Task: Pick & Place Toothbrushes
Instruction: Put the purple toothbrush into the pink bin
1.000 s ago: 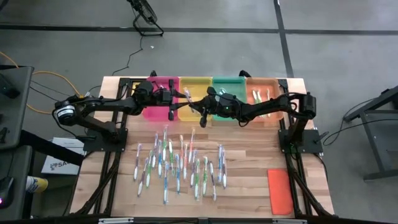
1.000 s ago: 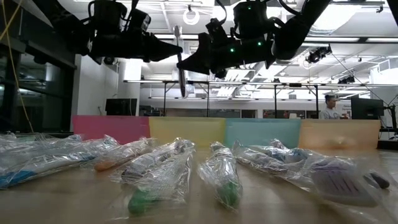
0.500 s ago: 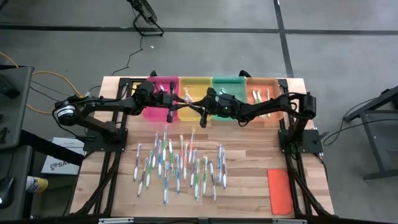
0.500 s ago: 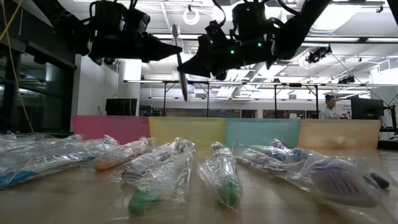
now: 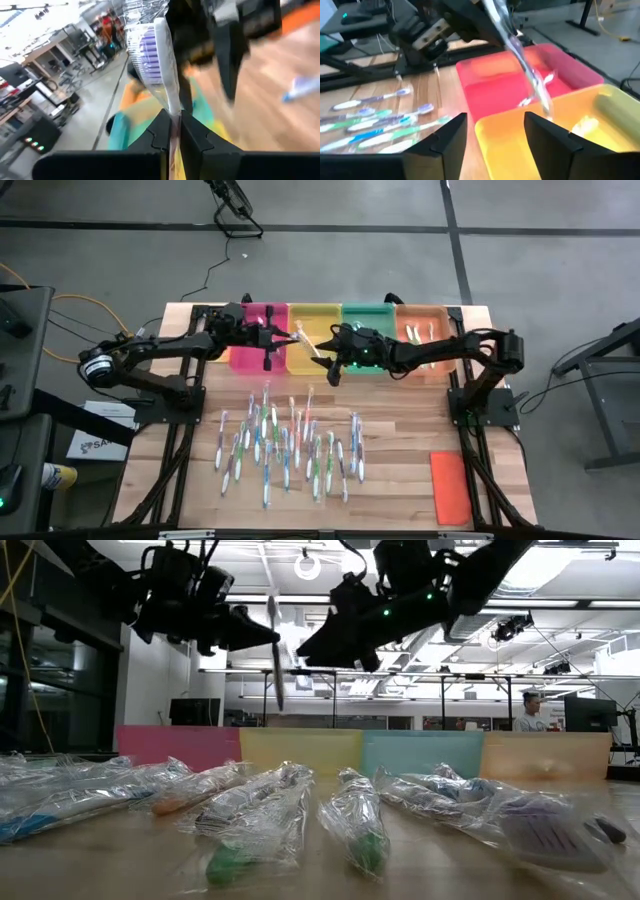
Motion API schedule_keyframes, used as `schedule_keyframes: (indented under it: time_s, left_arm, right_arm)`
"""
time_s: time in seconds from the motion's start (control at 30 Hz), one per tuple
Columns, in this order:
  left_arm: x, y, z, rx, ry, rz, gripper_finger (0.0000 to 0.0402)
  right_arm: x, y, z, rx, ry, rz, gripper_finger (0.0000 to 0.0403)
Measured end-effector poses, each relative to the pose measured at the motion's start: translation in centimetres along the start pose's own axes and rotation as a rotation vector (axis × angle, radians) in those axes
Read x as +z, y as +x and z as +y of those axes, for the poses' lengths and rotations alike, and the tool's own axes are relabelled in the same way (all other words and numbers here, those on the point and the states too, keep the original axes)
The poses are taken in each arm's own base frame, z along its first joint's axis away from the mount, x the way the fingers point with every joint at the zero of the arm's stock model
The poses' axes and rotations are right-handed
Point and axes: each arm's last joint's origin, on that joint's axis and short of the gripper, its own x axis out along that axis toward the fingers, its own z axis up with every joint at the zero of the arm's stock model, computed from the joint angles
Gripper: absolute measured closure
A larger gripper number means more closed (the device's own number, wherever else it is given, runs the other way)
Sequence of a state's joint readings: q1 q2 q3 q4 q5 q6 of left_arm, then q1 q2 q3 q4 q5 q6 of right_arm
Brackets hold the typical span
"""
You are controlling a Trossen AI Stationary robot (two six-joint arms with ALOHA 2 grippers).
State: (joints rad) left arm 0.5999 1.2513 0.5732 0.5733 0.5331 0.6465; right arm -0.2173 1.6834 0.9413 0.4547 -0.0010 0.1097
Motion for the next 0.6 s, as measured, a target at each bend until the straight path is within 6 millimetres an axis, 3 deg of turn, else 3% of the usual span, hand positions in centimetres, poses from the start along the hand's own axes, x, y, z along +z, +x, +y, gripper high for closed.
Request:
schedule_keyframes:
  time_s: [0.33, 0.6]
  left_arm:
    - [-1.8, -2.5, 0.1, -0.103, 0.423, 0.231, 0.0390]
    - [-3.6, -3.2, -0.6, -0.156, 0.632, 0.587, 0.0391]
  right_arm:
    - [0.9, -1.7, 0.2, -0.006, -0.006, 0.060, 0.0204]
    - [0.7, -1.7, 0.1, -0.009, -0.008, 0.085, 0.0204]
